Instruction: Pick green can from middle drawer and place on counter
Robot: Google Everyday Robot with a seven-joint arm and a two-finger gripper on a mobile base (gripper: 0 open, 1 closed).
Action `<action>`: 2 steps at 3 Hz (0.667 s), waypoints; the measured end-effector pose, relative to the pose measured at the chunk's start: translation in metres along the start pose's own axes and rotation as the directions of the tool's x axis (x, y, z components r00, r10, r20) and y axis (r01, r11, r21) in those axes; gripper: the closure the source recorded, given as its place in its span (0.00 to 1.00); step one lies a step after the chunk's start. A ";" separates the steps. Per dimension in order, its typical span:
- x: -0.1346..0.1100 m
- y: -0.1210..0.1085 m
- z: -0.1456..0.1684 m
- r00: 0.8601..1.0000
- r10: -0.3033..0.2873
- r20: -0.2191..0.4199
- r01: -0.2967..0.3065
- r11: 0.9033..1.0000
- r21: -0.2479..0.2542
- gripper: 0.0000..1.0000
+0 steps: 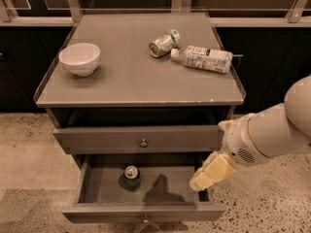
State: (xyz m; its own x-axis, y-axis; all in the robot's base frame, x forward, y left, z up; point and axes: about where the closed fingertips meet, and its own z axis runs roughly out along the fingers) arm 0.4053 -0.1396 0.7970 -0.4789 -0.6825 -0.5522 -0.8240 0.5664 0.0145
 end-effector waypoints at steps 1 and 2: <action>0.006 0.003 -0.004 1.000 0.018 -0.013 -0.018 1.000 0.014 0.00; 0.027 0.003 0.022 0.996 0.072 0.051 -0.071 0.997 -0.020 0.00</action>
Offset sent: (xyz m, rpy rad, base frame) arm 0.0032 -0.0083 -0.0819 0.2758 -0.0368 -0.0516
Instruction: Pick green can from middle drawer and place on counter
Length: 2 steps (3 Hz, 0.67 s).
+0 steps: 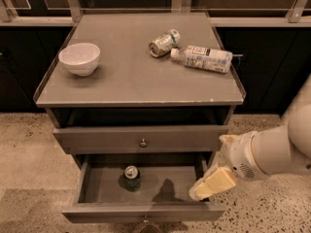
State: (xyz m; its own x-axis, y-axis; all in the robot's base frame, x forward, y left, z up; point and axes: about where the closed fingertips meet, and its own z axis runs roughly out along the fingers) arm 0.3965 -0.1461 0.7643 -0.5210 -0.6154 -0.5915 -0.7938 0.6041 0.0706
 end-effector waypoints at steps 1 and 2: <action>0.006 -0.005 0.045 0.985 0.046 0.168 -0.036 0.997 -0.063 0.00; 0.003 -0.003 0.101 0.950 0.067 0.306 -0.018 0.987 -0.160 0.00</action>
Offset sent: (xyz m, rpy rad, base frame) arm 0.0547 0.0687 -0.1066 0.5006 -0.1287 0.0548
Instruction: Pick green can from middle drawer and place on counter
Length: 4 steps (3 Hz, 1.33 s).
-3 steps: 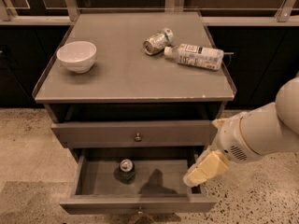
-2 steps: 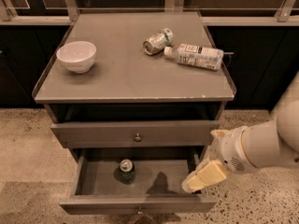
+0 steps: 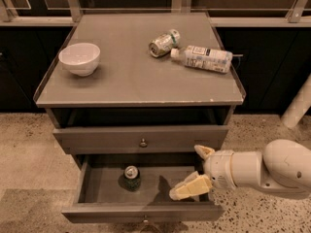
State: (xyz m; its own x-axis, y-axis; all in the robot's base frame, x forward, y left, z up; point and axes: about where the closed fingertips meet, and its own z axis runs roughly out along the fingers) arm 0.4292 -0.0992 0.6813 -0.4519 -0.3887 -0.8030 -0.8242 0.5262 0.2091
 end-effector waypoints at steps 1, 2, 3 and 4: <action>-0.002 0.004 -0.002 1.000 -0.016 -0.010 0.016 1.000 0.016 0.00; 0.015 0.016 0.030 1.000 0.018 0.017 -0.018 1.000 -0.006 0.00; 0.026 0.029 0.078 0.996 0.057 0.064 -0.053 0.996 -0.069 0.00; 0.036 0.041 0.120 0.992 0.103 0.075 -0.091 0.984 -0.151 0.00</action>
Offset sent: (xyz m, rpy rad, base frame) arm -0.0116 0.0571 -0.0810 0.0998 0.0429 -0.0517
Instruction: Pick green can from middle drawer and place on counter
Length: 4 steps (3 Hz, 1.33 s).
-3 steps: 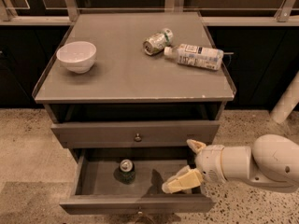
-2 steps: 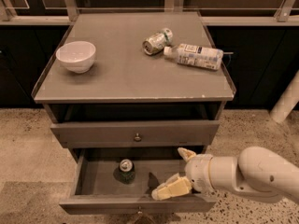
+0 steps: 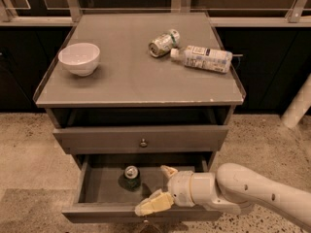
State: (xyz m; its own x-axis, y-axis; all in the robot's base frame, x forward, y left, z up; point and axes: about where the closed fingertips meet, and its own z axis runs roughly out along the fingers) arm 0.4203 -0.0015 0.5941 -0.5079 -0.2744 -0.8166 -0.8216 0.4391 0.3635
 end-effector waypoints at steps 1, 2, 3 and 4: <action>0.004 0.001 0.005 1.000 0.010 0.001 -0.010 1.000 -0.012 0.00; 0.016 -0.008 0.011 0.999 0.051 -0.001 -0.051 0.998 0.039 0.00; 0.037 -0.058 0.058 0.999 0.029 0.020 -0.032 0.989 0.147 0.00; 0.037 -0.058 0.058 0.999 0.029 0.020 -0.032 0.989 0.147 0.00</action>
Offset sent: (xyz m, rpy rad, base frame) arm 0.0068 -0.0080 -0.0542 -0.0469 0.0796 -0.1825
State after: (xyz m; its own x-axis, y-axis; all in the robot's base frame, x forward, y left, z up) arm 0.4645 0.0129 0.5168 -0.5266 -0.2446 -0.8142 -0.7580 0.5688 0.3194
